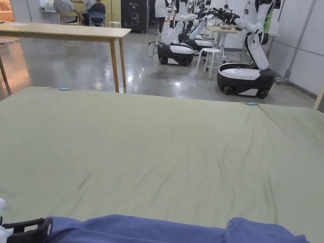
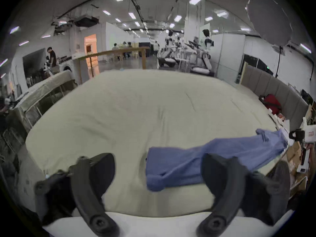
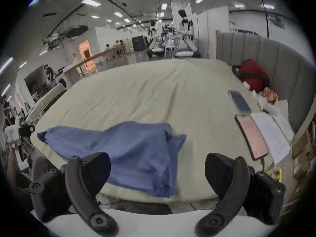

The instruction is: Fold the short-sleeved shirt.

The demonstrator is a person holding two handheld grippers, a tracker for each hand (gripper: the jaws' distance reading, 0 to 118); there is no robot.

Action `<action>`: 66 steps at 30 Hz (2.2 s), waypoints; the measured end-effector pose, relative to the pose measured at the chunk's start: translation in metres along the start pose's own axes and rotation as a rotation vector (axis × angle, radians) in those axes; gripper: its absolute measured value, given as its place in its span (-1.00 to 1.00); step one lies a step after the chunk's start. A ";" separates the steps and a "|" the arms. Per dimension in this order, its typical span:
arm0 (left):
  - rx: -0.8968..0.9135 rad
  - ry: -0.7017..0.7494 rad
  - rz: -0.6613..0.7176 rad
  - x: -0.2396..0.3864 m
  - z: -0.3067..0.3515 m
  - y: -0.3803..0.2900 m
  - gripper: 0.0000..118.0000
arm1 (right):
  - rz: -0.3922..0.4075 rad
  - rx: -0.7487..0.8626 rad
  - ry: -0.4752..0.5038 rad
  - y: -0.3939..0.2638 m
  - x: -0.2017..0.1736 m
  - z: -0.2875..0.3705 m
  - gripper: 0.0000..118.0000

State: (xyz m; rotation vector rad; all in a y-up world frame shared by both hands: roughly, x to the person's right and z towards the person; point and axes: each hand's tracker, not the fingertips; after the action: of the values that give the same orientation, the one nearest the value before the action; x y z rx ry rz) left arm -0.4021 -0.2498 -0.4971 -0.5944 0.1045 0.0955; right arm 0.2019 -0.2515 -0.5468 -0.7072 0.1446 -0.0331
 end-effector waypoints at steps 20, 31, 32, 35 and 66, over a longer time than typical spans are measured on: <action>0.078 0.089 0.186 0.019 -0.001 0.012 -0.92 | 0.137 0.582 -0.180 0.003 -0.146 0.029 -0.91; -0.404 -0.369 0.441 -0.102 -0.054 0.025 -0.90 | 0.179 0.581 -0.184 -0.003 -0.169 0.025 -0.91; -0.416 -0.392 0.452 -0.106 -0.062 0.023 -0.89 | 0.177 0.576 -0.180 -0.003 -0.170 0.023 -0.91; -0.471 -0.453 0.499 -0.110 -0.082 0.018 -0.87 | 0.171 0.563 -0.168 -0.002 -0.172 0.023 -0.91; -0.581 -0.589 0.583 -0.096 -0.124 0.011 -0.73 | 0.141 0.507 -0.162 0.004 -0.154 0.014 -0.91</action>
State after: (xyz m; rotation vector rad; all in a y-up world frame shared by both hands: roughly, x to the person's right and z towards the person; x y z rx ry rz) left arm -0.5068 -0.3163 -0.5935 -1.0768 -0.3391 0.8822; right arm 0.0519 -0.2271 -0.5203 -0.1903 0.0270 0.1189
